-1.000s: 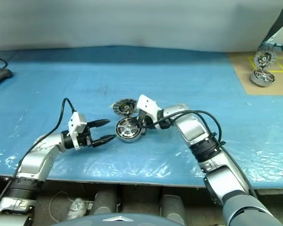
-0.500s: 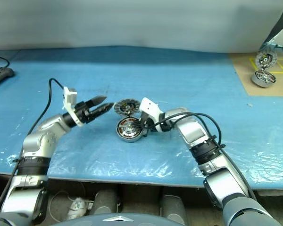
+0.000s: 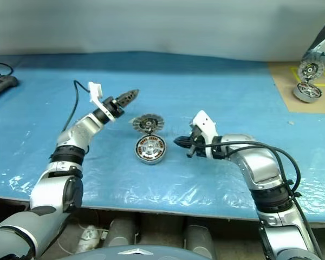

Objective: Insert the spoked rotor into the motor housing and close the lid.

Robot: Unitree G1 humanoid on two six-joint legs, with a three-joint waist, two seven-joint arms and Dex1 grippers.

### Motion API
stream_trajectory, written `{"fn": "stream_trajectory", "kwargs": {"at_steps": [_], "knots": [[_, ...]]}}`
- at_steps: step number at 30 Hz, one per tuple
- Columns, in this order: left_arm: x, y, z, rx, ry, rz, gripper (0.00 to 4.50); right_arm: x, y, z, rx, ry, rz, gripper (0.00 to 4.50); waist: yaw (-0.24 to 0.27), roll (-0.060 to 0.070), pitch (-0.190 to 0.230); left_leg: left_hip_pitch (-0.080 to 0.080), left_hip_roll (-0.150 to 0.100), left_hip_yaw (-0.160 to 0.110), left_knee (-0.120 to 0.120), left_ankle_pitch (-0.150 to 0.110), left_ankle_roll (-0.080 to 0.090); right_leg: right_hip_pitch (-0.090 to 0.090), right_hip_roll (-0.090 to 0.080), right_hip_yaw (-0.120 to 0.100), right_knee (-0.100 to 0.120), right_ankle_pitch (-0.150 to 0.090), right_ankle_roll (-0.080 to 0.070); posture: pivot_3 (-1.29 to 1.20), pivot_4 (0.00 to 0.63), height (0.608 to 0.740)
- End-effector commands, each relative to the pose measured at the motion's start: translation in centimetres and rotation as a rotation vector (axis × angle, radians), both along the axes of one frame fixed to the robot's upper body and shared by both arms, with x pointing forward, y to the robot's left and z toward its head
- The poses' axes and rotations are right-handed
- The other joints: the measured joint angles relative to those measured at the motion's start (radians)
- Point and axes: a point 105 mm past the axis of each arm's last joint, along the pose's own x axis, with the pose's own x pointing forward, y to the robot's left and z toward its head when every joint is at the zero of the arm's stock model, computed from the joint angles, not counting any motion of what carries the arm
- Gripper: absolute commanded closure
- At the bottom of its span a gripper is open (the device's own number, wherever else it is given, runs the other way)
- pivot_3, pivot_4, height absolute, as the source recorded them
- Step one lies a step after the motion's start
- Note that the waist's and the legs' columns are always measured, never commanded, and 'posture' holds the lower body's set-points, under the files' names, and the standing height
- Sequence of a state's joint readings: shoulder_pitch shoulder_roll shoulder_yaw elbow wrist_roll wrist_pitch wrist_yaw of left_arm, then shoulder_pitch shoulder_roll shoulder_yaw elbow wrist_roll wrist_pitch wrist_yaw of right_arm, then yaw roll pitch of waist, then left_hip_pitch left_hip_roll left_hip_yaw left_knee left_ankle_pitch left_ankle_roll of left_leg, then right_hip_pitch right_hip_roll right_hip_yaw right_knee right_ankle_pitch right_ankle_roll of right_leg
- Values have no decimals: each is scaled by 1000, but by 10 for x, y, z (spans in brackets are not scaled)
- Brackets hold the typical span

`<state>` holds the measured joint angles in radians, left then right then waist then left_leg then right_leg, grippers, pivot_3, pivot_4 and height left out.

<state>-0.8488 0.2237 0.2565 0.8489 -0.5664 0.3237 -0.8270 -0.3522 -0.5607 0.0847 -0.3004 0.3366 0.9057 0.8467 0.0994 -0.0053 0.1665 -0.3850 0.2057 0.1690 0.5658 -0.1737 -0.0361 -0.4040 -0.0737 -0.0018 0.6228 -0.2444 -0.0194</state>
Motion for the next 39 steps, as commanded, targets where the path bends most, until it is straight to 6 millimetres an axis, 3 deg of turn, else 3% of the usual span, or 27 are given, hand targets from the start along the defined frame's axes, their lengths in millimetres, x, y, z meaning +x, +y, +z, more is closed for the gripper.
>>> {"fn": "stream_trajectory", "kwargs": {"at_steps": [1,6,10,18,20,23,27,33,39], "knots": [[8,-16,10,30,-48,-26,1829,-7,-10,3,-10,-16,-36,4464,3,-1,0,0,0,-1,0,0,0,0,0,0,0,0,0,0,150,740],[-1,-43,2,42,-19,-192,3493,-8,-21,-5,-57,-15,-77,4464,0,-1,1,0,-1,-1,0,0,0,0,0,1,0,1,1,0,150,740],[-16,-54,8,2,-23,-390,3493,-9,-23,-9,-63,-9,-92,4464,0,-1,1,0,-1,-1,0,0,0,0,0,0,0,1,1,0,150,740],[-45,-59,40,32,-106,-719,3493,-12,-27,-15,-82,-7,-121,4464,2,-2,2,0,-1,-1,-1,0,0,0,-2,0,-1,0,1,0,150,740],[-57,-61,36,87,-121,-808,3493,-11,-29,-15,-84,-8,-130,4464,4,-2,2,0,-1,-1,-2,0,0,0,-2,-1,-1,-1,-1,0,150,740],[-71,-60,15,211,-119,-892,3493,-10,-33,-14,-88,-16,-150,4464,3,-2,2,0,-1,-1,-2,0,0,0,-2,-1,-1,-2,-3,0,150,740],[-72,-57,-16,307,-56,-877,3493,-8,-41,-15,-106,-19,-190,4464,4,-2,2,1,-1,-1,-3,0,0,1,-2,-1,-1,-2,-3,0,150,740],[-72,-61,-17,266,-38,-870,3493,-10,-46,-18,-125,-12,-197,4464,5,-2,2,0,-1,-1,-2,0,0,1,-2,-1,-3,-2,-3,0,150,740],[-95,-61,-35,330,-25,-982,3493,-7,-42,-18,-131,-24,-193,4464,2,-2,2,1,-1,-1,-3,0,0,1,-2,-1,-3,-2,-3,0,150,740]]}}
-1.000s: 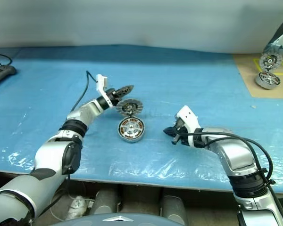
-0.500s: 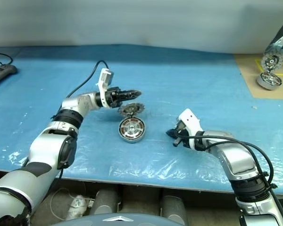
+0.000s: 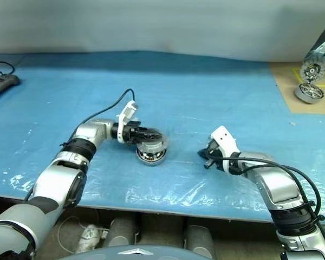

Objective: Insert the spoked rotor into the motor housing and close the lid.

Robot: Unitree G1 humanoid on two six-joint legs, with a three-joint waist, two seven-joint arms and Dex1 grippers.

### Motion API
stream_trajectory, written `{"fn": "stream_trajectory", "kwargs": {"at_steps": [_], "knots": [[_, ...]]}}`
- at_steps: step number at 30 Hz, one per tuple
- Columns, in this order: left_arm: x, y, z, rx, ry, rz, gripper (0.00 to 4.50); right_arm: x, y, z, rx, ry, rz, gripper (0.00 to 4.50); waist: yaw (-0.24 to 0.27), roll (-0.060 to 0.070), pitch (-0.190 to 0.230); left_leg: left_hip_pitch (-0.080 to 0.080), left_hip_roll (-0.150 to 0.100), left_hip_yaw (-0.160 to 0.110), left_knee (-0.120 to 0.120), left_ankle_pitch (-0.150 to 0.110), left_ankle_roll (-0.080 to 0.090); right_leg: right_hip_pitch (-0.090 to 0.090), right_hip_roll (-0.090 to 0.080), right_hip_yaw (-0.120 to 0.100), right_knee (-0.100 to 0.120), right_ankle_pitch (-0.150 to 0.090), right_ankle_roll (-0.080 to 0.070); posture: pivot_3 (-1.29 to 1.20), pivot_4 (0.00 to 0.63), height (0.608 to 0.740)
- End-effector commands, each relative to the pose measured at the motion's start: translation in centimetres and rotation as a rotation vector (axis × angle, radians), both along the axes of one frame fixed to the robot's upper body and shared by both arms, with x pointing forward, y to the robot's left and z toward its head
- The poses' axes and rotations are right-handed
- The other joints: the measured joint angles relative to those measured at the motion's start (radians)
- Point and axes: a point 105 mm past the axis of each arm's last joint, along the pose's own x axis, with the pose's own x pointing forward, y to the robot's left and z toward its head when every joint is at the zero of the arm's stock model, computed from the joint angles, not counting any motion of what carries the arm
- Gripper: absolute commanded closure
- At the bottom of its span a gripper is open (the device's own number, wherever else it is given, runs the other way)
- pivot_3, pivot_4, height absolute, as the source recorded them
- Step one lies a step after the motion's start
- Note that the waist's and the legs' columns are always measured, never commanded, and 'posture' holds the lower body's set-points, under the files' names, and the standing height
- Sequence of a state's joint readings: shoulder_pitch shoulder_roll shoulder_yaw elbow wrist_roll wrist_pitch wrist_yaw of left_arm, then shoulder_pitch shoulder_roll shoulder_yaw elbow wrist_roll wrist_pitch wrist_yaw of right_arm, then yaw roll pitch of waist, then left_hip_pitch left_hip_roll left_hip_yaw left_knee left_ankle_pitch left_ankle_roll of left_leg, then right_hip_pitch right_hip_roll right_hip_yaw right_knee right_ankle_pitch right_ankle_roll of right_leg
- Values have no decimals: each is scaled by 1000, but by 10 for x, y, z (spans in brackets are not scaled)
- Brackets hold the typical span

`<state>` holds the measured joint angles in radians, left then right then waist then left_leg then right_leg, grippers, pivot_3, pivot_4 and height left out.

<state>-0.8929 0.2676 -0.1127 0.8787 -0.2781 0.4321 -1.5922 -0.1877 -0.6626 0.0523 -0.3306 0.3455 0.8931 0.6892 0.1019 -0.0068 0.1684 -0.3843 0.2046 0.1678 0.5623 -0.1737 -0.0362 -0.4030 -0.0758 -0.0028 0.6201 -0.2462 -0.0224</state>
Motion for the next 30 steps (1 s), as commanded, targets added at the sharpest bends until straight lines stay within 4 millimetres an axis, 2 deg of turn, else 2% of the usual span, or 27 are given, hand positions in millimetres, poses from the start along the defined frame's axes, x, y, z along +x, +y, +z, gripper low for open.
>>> {"fn": "stream_trajectory", "kwargs": {"at_steps": [1,4,6,8,10,14,16,18,21,23,24,28,30], "knots": [[-19,2,-16,77,-43,-92,3493,4,5,13,-3,-66,18,4464,-2,0,0,0,0,0,0,0,0,0,0,0,0,0,0,0,150,740],[-41,9,-41,180,-92,-180,3493,8,7,15,12,-79,16,4464,-3,1,0,1,1,0,-1,0,0,0,0,-1,0,0,0,0,150,740],[-43,12,-48,213,-117,-188,3493,11,9,20,29,-94,17,4464,-2,4,-2,2,1,0,-1,0,0,1,0,0,0,0,0,0,150,740],[-40,13,-46,201,-122,-171,3493,14,12,26,48,-118,22,4464,-2,5,-3,5,1,1,-1,0,0,5,-1,0,-1,-1,0,0,150,740],[-31,10,-31,137,-150,-118,3493,16,19,38,75,-183,52,4464,-2,5,-3,7,1,1,-1,0,0,7,-1,1,-2,-1,0,0,150,740],[-13,7,33,-105,-169,37,3493,18,32,53,83,-278,123,4464,-3,5,-1,7,1,2,-1,0,0,6,-1,3,-2,-1,0,0,150,740],[-13,13,58,-204,-145,92,3493,20,38,59,93,-295,150,4464,-5,4,-1,2,1,2,0,0,0,1,-1,2,-1,0,0,0,150,740],[-18,22,69,-248,-144,136,3493,26,42,65,78,-328,166,4464,-11,4,-1,-1,0,2,0,0,0,-2,1,2,0,0,0,0,150,740],[-29,32,74,-273,-134,191,3525,42,47,68,0,-401,153,3834,-22,5,-1,0,1,2,-2,0,0,-3,2,2,2,1,1,0,150,740],[-37,35,74,-283,-126,237,3525,38,60,69,25,-392,223,3234,-25,5,-1,-1,1,2,-3,0,0,-3,2,0,1,0,1,0,150,740],[-39,37,72,-277,-132,269,3525,34,66,69,44,-380,266,2767,-25,5,-1,-2,2,2,-3,0,0,-3,2,-1,0,0,1,0,150,740],[-48,47,41,-124,-248,377,3525,20,83,57,93,-302,418,1331,-28,5,-1,-3,2,2,-3,0,0,-3,2,-2,-2,0,0,0,150,740],[-50,54,36,-98,-301,424,3525,20,91,58,120,-328,457,635,-27,5,-1,-3,2,1,-2,0,0,-3,2,-3,-2,-2,-2,0,150,740]]}}
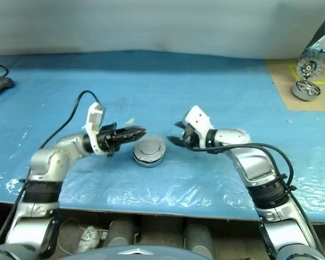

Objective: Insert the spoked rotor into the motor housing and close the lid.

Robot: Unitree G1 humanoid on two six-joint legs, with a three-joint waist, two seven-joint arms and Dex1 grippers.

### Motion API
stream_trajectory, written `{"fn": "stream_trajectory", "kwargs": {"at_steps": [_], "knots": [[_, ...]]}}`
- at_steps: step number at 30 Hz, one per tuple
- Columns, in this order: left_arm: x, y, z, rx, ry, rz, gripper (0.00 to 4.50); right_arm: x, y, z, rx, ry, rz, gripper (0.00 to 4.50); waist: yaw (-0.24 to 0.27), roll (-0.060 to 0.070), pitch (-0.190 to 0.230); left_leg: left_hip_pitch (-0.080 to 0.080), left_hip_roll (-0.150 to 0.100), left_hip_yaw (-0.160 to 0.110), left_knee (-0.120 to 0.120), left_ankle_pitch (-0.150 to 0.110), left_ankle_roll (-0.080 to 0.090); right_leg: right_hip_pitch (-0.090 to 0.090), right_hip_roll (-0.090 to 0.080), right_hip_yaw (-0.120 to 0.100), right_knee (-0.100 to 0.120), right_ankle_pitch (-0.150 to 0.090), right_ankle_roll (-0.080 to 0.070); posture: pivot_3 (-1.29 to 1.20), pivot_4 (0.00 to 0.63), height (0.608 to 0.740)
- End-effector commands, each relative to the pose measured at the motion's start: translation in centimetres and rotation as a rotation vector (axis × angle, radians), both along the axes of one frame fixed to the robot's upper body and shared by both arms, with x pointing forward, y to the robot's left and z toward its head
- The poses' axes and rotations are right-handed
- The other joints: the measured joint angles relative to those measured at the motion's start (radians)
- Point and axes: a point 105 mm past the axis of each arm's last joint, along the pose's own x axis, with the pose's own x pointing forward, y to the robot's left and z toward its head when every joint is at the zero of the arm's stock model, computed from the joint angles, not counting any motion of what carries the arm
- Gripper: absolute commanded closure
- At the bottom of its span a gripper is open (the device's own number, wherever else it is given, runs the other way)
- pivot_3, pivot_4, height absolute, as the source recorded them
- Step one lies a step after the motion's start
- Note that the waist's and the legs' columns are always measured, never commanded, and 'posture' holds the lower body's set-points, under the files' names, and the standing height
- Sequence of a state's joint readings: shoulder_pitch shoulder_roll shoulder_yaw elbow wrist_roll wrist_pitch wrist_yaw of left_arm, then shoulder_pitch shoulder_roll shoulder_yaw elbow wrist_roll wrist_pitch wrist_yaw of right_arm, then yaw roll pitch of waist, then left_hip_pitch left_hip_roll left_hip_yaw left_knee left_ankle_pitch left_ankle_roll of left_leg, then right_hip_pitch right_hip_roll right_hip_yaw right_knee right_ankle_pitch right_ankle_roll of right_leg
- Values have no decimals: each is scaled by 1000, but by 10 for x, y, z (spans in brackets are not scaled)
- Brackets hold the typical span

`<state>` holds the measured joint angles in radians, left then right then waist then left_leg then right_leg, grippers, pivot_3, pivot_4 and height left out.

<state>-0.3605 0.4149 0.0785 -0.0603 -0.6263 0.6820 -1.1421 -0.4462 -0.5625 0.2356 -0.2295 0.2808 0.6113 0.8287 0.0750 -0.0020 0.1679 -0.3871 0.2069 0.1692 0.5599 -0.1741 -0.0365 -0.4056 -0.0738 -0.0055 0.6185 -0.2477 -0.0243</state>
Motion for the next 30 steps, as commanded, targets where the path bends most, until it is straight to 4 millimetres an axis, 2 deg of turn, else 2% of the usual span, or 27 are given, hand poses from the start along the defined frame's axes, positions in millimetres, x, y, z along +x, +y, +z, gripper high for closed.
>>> {"fn": "stream_trajectory", "kwargs": {"at_steps": [1,2,5,8,12,15,20,25,30], "knots": [[-3,10,5,59,-149,93,3525,-2,17,12,77,-45,99,286,-3,0,0,0,0,0,1,0,0,0,0,0,0,0,0,0,150,740],[-3,14,5,61,-170,120,3525,-1,21,15,99,-41,114,44,-4,0,0,0,0,0,1,-1,-1,0,0,0,0,0,0,0,150,740],[-8,23,9,39,-236,180,3525,1,32,18,118,-23,157,44,-6,0,0,1,0,0,3,0,0,0,0,2,1,0,0,0,150,740],[-13,33,10,-14,-221,220,3525,7,41,11,89,-16,178,44,-8,0,0,2,0,0,4,0,0,0,0,4,3,0,0,0,150,740],[-9,59,-10,68,-264,381,3525,20,55,-1,45,-57,173,44,-9,0,0,2,0,1,4,0,0,0,0,3,3,0,0,0,150,740],[-15,66,-23,146,-263,382,3525,11,63,-5,47,-20,242,44,-8,-1,1,1,0,1,4,0,0,-1,0,3,3,0,0,0,150,740],[-30,55,-30,184,-259,306,3525,3,66,-17,9,-4,288,44,-5,-1,1,1,0,1,4,0,0,0,0,3,3,0,0,0,150,740],[-27,46,-28,171,-255,300,3525,0,62,-16,-2,4,312,44,-7,-2,1,3,0,1,5,0,0,1,0,4,5,0,0,0,150,740],[-26,39,-34,207,-266,273,3525,2,57,-31,-53,25,297,44,-7,-2,0,3,0,1,6,0,0,1,0,4,5,0,0,0,150,740]]}}
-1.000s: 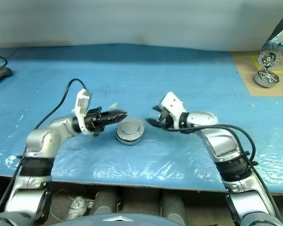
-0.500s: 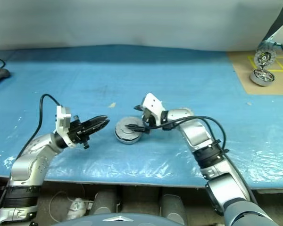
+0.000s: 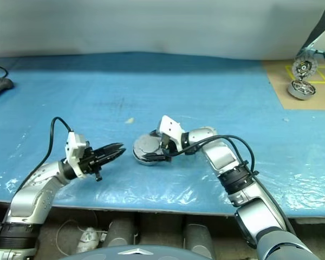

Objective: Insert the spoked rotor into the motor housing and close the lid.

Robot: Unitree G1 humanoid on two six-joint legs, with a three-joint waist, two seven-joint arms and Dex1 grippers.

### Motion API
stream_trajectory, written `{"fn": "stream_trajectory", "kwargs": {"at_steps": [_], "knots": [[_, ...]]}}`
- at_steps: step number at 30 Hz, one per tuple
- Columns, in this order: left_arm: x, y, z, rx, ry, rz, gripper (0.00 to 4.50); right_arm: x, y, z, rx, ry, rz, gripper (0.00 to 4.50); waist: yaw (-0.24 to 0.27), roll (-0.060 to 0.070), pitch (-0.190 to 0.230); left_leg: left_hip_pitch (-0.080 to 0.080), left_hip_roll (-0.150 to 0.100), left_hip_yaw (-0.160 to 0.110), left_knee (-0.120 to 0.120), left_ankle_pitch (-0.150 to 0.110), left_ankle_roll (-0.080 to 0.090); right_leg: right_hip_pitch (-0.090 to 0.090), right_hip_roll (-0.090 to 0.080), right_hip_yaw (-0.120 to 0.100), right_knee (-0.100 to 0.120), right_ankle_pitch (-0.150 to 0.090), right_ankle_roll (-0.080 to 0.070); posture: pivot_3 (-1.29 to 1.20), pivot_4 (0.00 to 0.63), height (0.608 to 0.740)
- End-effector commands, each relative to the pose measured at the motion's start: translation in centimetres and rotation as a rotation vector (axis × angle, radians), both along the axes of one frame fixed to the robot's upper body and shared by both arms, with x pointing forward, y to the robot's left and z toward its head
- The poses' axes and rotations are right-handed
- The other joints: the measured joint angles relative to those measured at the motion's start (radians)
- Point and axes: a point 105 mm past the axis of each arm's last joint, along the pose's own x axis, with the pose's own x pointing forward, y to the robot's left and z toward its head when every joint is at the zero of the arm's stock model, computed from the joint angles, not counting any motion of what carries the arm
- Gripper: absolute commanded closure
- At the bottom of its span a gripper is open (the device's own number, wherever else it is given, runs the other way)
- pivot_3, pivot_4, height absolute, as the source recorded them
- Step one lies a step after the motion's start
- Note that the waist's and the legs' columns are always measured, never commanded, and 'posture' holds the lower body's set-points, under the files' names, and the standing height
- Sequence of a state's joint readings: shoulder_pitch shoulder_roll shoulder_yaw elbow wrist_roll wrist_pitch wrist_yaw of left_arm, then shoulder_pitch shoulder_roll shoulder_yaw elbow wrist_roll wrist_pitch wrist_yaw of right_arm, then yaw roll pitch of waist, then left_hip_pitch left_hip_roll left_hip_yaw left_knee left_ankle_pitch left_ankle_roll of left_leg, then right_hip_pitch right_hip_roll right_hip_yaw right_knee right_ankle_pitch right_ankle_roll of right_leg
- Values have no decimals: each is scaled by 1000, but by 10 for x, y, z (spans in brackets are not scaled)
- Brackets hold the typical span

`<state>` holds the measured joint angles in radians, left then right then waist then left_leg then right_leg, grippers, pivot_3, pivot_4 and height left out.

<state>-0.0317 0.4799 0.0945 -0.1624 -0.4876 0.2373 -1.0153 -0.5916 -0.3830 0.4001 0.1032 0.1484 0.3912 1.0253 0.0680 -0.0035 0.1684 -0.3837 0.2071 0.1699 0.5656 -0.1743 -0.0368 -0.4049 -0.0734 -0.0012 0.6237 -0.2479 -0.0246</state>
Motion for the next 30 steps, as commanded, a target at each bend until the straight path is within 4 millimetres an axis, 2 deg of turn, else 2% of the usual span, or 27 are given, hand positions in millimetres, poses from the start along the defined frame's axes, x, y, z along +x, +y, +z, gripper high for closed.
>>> {"fn": "stream_trajectory", "kwargs": {"at_steps": [1,3,6,13,19,23,30], "knots": [[1,-4,5,21,-39,-10,3525,-1,1,-2,-14,-27,17,206,-1,0,0,0,0,0,0,0,0,0,0,0,0,0,0,0,150,740],[6,-4,8,11,-46,8,3525,-1,1,-3,-14,-23,12,589,-1,0,0,0,0,0,0,0,0,0,0,0,0,0,0,0,150,740],[10,-3,13,8,-57,15,3525,4,2,-2,-13,-36,-17,1556,-1,0,0,0,0,0,0,0,0,0,0,0,0,0,0,0,150,740],[7,-2,14,22,-55,29,3525,8,8,17,65,-21,-38,1557,-4,0,0,1,0,0,1,0,0,0,0,0,1,0,0,0,150,740],[3,-14,27,16,-70,13,3525,3,7,-5,-21,-23,-32,1557,-2,0,0,0,0,0,1,0,0,0,0,0,1,0,0,0,150,740],[3,-17,33,17,-74,12,3525,6,7,-16,-3,48,-88,1557,-4,-1,0,2,0,0,1,0,0,1,0,1,1,0,0,0,150,740],[2,-18,30,27,-61,6,3525,6,-1,-51,-117,60,-127,1557,-17,0,-1,10,0,1,0,0,0,8,0,2,1,0,0,0,150,740]]}}
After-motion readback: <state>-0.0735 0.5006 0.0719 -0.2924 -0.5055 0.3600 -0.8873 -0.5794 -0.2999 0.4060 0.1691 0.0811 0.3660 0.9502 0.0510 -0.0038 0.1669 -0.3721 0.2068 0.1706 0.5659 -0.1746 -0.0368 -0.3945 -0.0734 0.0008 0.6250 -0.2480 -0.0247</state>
